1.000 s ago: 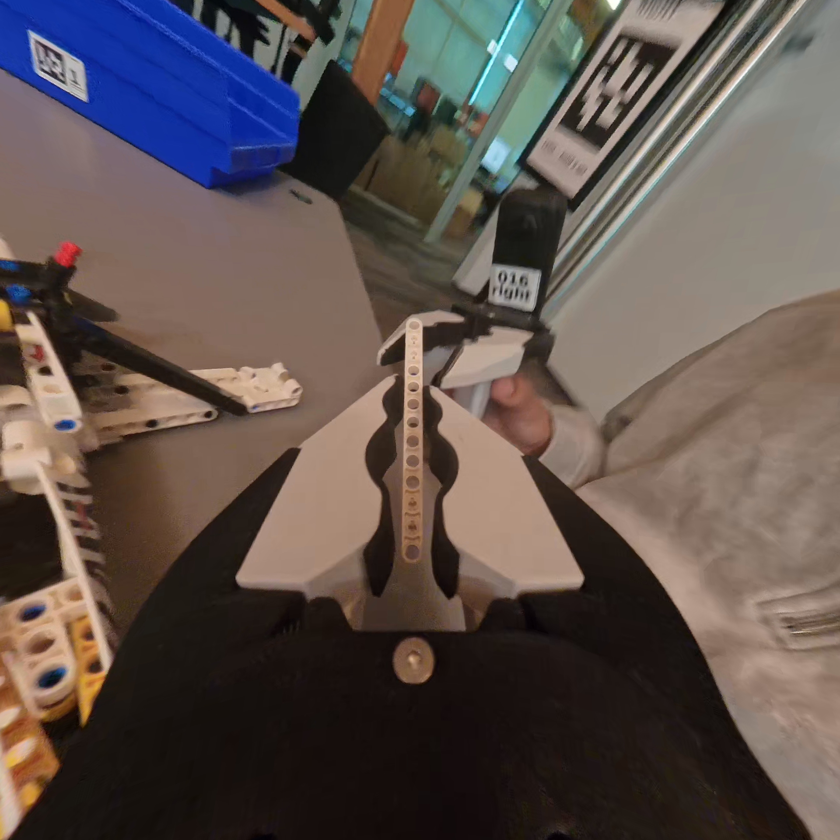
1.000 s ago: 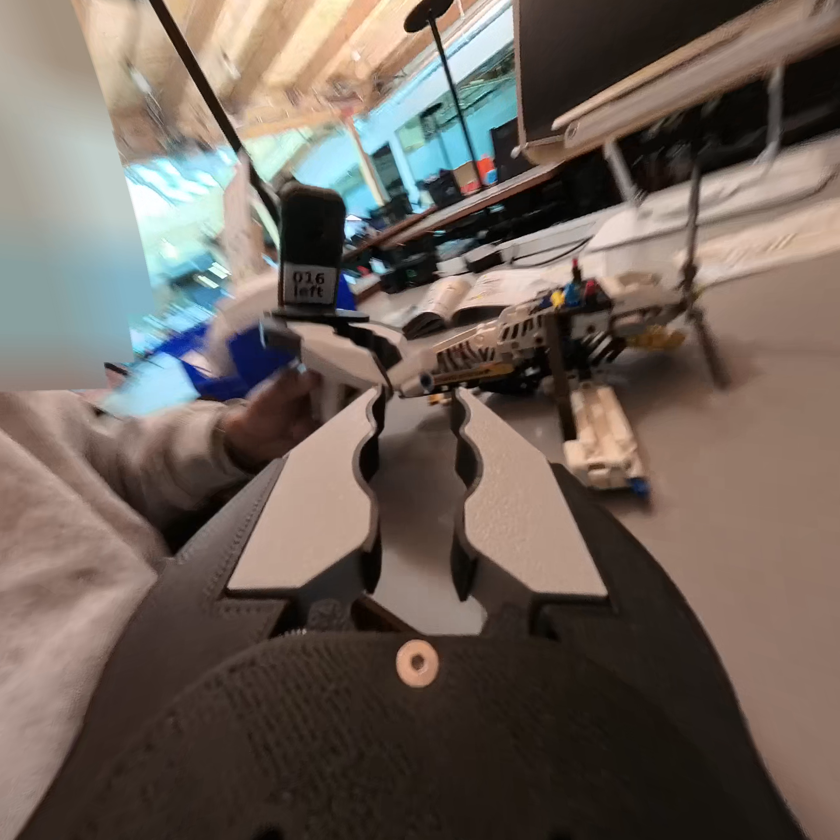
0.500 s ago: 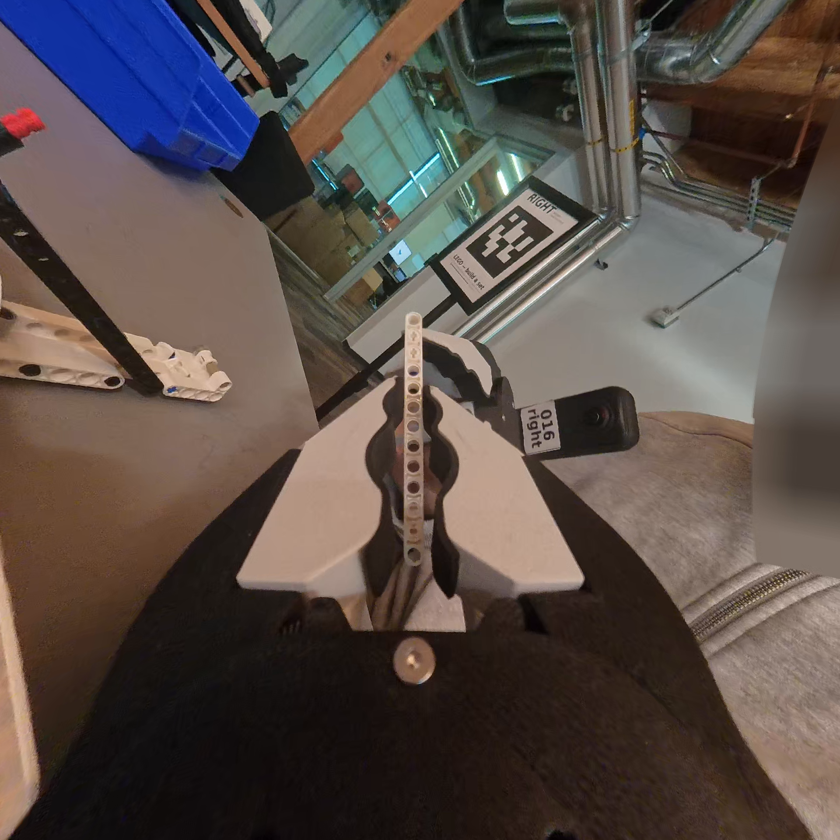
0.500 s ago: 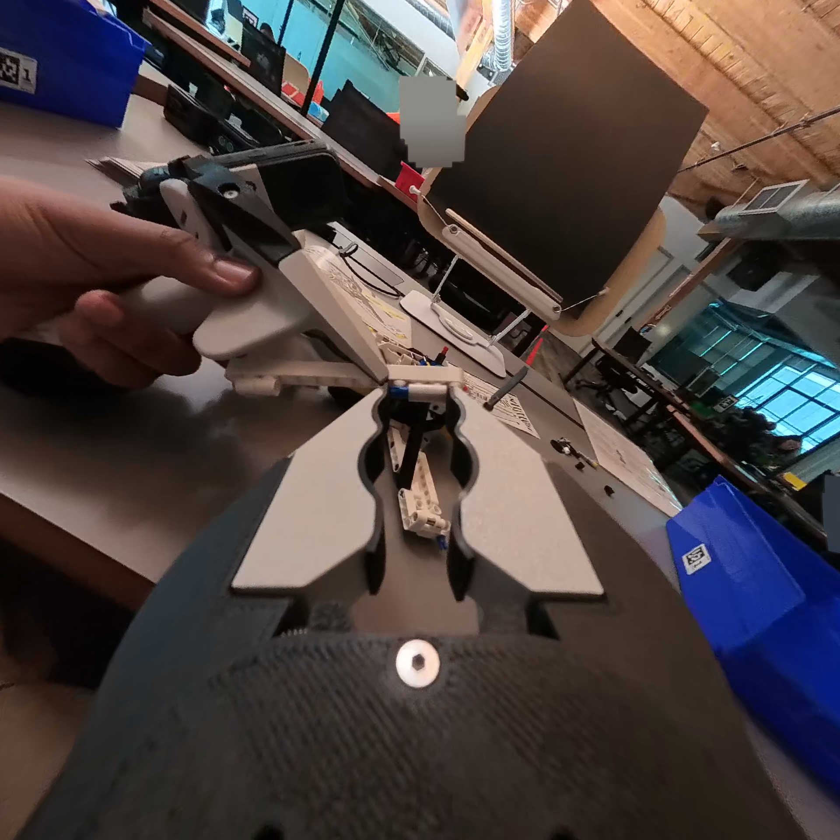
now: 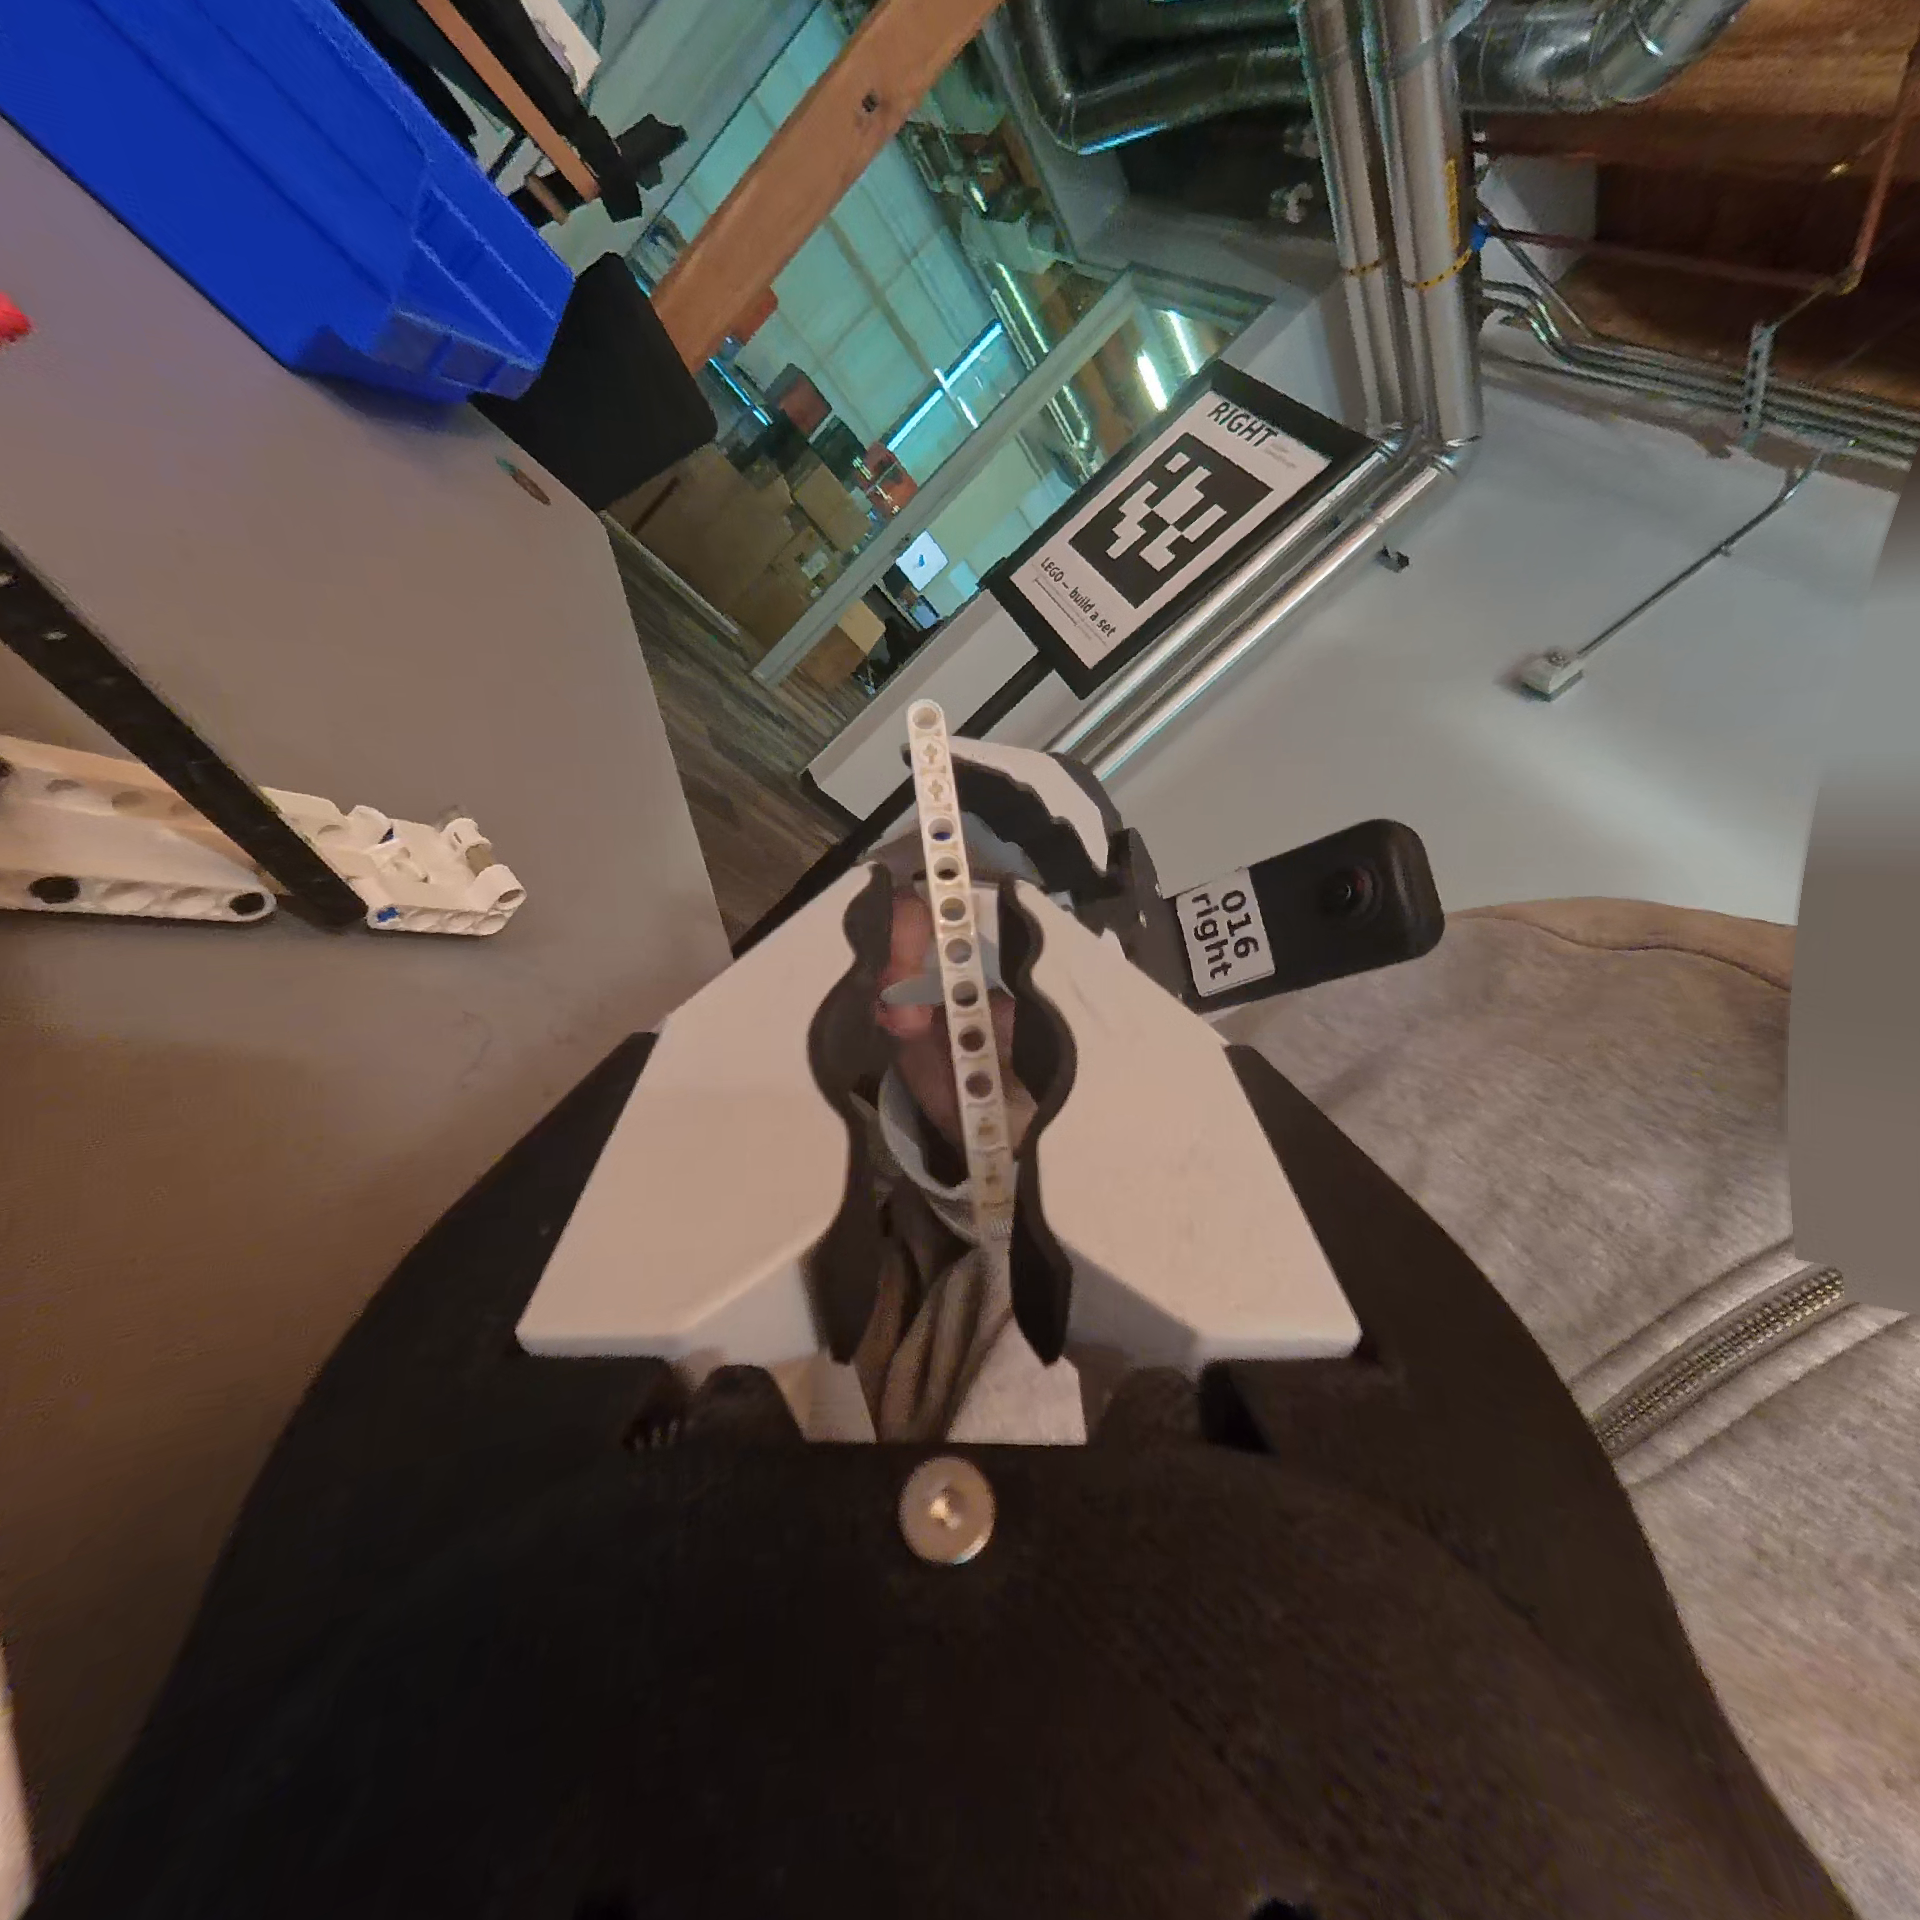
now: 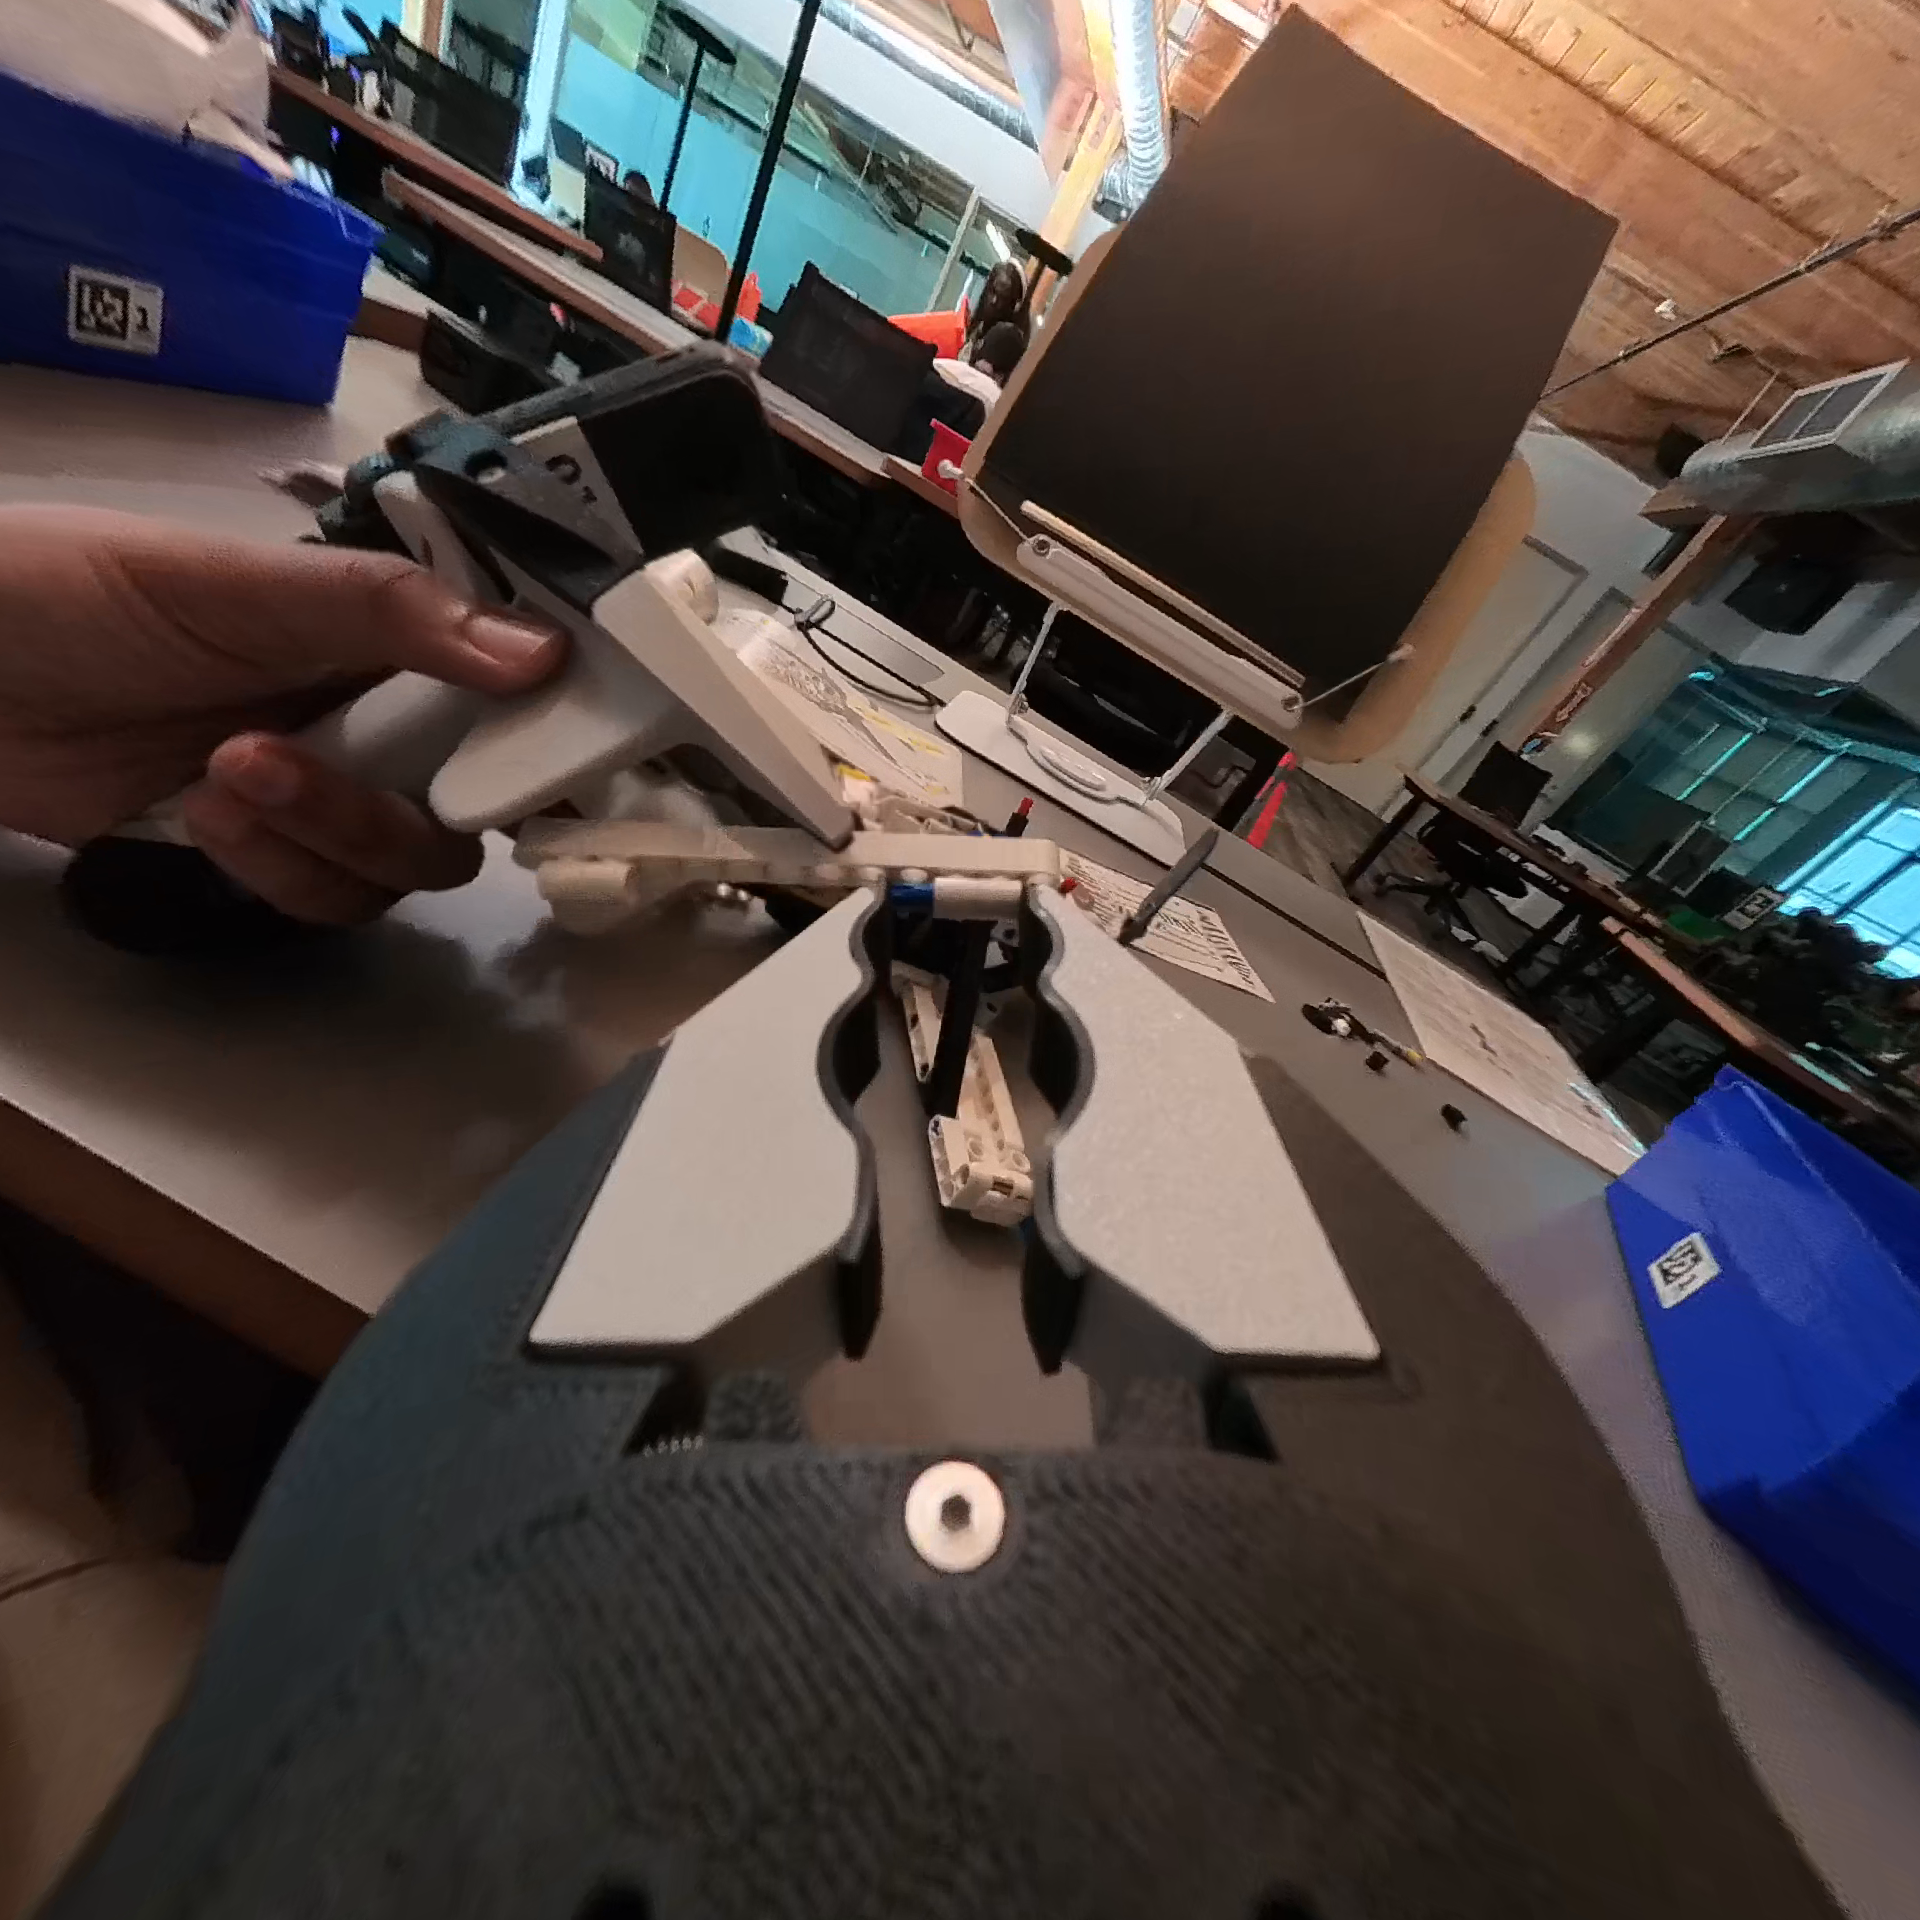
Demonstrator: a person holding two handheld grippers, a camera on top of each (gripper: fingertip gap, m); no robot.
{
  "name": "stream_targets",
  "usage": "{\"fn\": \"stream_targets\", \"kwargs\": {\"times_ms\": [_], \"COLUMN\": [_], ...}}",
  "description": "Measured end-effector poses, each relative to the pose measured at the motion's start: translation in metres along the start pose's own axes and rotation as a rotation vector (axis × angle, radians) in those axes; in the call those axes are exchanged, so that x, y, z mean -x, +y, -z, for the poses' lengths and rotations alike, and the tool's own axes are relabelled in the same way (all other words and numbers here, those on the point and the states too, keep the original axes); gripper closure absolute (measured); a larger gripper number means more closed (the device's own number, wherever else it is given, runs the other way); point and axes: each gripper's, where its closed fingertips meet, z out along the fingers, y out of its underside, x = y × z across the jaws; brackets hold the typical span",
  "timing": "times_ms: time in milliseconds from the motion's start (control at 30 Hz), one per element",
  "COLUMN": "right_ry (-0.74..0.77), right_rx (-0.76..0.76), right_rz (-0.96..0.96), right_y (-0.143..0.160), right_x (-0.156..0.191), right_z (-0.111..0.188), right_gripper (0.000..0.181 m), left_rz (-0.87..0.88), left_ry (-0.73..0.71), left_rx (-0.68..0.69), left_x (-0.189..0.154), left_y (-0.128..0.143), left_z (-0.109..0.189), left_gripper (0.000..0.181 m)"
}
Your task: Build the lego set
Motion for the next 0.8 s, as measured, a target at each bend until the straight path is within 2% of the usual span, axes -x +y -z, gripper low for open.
{"fn": "stream_targets", "kwargs": {"times_ms": [267,333,433,533,633,667,800], "right_ry": [-0.050,-0.102,-0.052,-0.019,-0.006,0.003,0.063], "right_rx": [-0.046,-0.057,-0.099,-0.126,-0.133,-0.129,-0.026], "right_rz": [-0.219,-0.285,-0.382,-0.559,-0.723,-0.758,-0.712], "right_y": [0.007,0.010,0.019,0.025,0.035,0.038,0.049], "right_x": [-0.017,-0.019,-0.040,-0.062,-0.077,-0.081,-0.079], "right_z": [-0.007,-0.010,-0.012,-0.009,-0.008,-0.008,-0.017], "right_gripper": [0.160,0.159,0.160,0.160,0.160,0.160,0.160], "left_rz": [-0.116,-0.189,-0.347,-0.437,-0.348,-0.318,-0.113], "left_ry": [-0.037,-0.046,-0.096,-0.018,0.125,0.142,0.256], "left_rx": [-0.010,0.046,0.081,0.099,0.126,0.113,-0.040], "left_x": [-0.010,-0.018,-0.023,-0.041,-0.061,-0.061,-0.069], "left_y": [-0.008,-0.003,0.004,0.016,0.027,0.027,0.004], "left_z": [0.011,0.021,0.043,0.057,0.061,0.063,0.077], "left_gripper": [0.137,0.137,0.137,0.137,0.124,0.125,0.122]}}
